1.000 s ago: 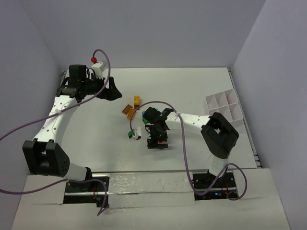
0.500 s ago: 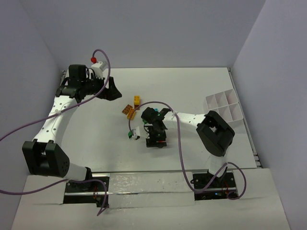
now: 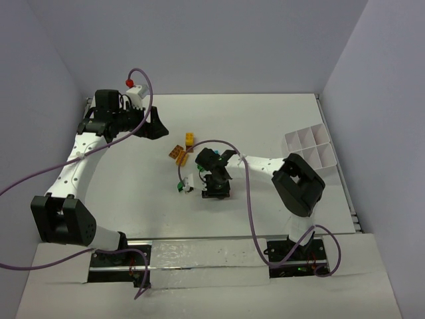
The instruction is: Sort the legos into containers by color
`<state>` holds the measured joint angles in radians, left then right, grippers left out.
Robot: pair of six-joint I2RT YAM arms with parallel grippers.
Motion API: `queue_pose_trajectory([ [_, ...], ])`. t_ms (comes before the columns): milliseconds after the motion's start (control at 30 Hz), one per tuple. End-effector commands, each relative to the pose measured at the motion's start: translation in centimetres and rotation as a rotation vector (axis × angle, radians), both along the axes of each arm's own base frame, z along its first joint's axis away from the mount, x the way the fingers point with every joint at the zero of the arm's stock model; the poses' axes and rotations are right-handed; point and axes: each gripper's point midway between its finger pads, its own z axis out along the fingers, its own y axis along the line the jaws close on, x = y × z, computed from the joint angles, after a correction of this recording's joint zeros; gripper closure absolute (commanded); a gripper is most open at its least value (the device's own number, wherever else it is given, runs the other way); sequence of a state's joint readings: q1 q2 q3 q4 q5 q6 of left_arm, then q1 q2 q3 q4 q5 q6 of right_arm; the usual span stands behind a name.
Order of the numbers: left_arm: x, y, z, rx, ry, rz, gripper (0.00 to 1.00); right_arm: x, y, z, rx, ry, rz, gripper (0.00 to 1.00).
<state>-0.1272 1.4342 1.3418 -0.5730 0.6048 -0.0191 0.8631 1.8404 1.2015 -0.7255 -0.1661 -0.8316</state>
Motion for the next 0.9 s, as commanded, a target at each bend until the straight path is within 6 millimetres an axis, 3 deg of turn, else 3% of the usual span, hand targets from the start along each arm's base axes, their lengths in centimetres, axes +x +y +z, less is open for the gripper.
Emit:
queue_pose_trajectory([
  [0,0.6,0.0,2.2,-0.009,-0.068,0.002,0.01,1.0,0.3,1.3,0.03,-0.053,-0.011,0.6],
  [200,0.8,0.0,2.6,-0.009,-0.074,0.001,0.01,1.0,0.9,4.6,0.116,-0.034,-0.072,0.62],
  [367,0.9,-0.1,2.8,-0.014,-0.074,-0.002,0.01,3.1,-0.1,8.9,0.222,-0.03,-0.209,0.63],
  [467,1.1,-0.2,2.9,-0.014,-0.074,-0.004,0.01,5.5,-2.5,10.9,0.252,-0.055,-0.299,0.63],
  [633,1.4,-0.4,3.2,-0.024,-0.072,-0.009,0.01,9.4,-9.3,12.7,0.216,-0.142,-0.43,0.63],
  [867,2.1,-0.3,3.6,-0.022,-0.087,0.007,0.01,13.7,-20.4,14.5,0.175,-0.244,-0.674,0.64],
])
